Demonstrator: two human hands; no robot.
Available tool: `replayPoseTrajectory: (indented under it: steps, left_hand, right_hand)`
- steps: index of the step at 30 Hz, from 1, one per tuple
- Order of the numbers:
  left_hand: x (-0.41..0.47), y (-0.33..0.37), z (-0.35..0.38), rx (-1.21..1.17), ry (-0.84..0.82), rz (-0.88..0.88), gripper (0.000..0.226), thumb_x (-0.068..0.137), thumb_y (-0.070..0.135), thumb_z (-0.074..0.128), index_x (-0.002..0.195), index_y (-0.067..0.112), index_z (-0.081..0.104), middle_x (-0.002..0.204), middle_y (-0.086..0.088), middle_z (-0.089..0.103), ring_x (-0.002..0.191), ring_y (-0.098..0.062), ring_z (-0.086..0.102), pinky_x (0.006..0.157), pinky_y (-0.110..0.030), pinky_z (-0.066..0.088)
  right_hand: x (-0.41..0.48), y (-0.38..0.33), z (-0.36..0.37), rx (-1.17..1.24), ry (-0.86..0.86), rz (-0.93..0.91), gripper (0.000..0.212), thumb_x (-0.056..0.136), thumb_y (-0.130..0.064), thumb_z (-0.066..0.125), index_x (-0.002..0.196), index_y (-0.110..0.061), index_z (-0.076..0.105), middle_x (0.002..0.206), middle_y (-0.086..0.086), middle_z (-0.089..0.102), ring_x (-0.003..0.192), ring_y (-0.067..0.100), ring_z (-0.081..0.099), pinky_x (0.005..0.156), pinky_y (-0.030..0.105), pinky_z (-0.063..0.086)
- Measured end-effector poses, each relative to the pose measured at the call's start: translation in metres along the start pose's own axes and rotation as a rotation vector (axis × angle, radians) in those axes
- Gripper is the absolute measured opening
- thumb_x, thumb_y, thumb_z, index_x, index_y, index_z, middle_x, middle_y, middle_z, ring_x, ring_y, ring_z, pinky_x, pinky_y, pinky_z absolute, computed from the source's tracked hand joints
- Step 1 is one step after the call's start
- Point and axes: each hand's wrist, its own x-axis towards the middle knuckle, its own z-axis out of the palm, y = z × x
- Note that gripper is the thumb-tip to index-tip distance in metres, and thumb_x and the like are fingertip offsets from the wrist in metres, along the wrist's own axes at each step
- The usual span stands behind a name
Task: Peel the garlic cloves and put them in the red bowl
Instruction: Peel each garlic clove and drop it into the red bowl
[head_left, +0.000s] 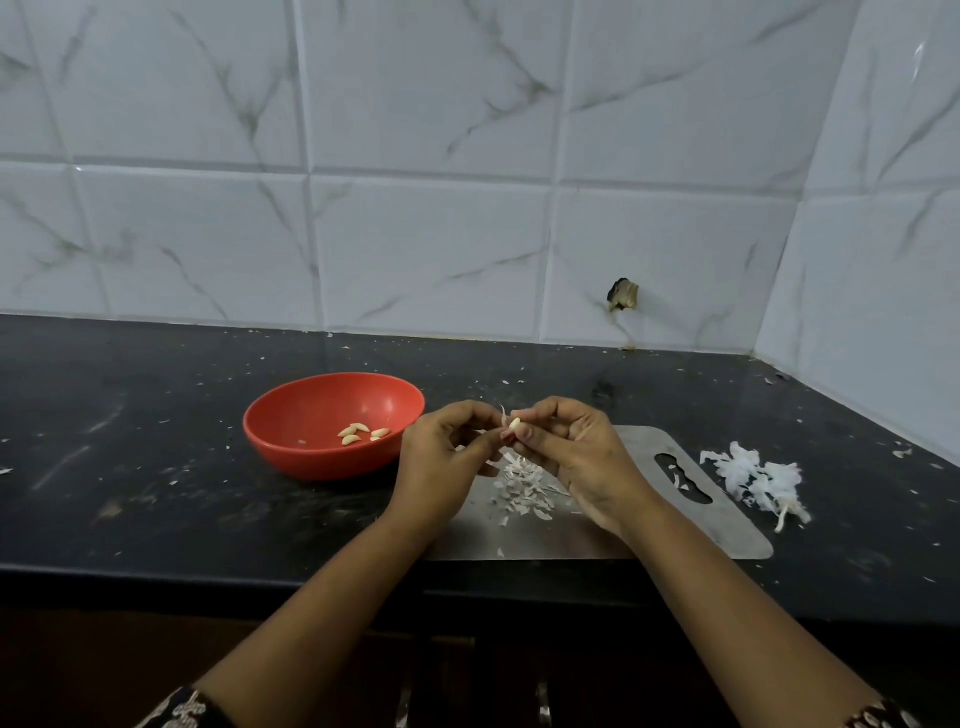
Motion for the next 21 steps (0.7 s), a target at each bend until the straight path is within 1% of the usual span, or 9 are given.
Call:
replayPoseTrajectory:
  steps: [4,7,10,16,21]
  left_hand:
    - [-0.0007,-0.0004,0.0013,0.031,0.000,0.004,0.017,0.085,0.001,0.068,0.081,0.018,0.067,0.072,0.001,0.066,0.062,-0.011,0.064,0.055,-0.026,0.054]
    - [-0.0012,-0.0011,0.0013,0.042,-0.014,-0.018,0.014,0.086,0.004,0.067,0.082,0.018,0.065,0.072,0.000,0.065,0.062,-0.010,0.063,0.055,-0.029,0.055]
    - [-0.0013,-0.0007,0.0014,0.069,-0.028,-0.032,0.007,0.087,0.009,0.066,0.085,0.016,0.064,0.073,-0.002,0.065,0.062,-0.011,0.064,0.057,-0.034,0.058]
    - [-0.0012,-0.0012,0.0013,0.089,-0.042,-0.058,0.007,0.088,0.010,0.065,0.086,0.016,0.064,0.073,-0.001,0.064,0.062,-0.009,0.063,0.057,-0.035,0.058]
    - [-0.0006,-0.0023,0.0029,0.119,-0.094,-0.058,0.008,0.092,0.012,0.061,0.087,0.018,0.062,0.071,-0.002,0.060,0.060,-0.005,0.059,0.052,-0.026,0.052]
  right_hand:
    - [-0.0010,-0.0016,0.0009,-0.010,0.018,-0.012,0.018,0.082,0.004,0.065,0.081,-0.012,0.071,0.080,0.007,0.074,0.077,0.015,0.071,0.070,0.021,0.057]
    - [-0.0014,-0.0015,0.0010,-0.037,0.022,-0.020,0.020,0.082,0.005,0.065,0.080,-0.014,0.072,0.080,0.007,0.074,0.076,0.017,0.071,0.069,0.022,0.057]
    - [-0.0015,-0.0020,0.0009,-0.051,0.023,-0.027,0.017,0.083,0.005,0.065,0.083,-0.011,0.070,0.080,0.007,0.074,0.076,0.016,0.071,0.069,0.022,0.057]
    - [-0.0019,-0.0019,0.0008,-0.072,0.029,-0.036,0.014,0.082,0.006,0.066,0.084,-0.007,0.068,0.077,0.007,0.073,0.072,0.016,0.071,0.067,0.021,0.057]
    - [-0.0016,-0.0018,0.0002,-0.103,0.019,-0.032,0.012,0.082,0.003,0.067,0.084,-0.009,0.068,0.080,0.008,0.074,0.073,0.016,0.071,0.067,0.022,0.058]
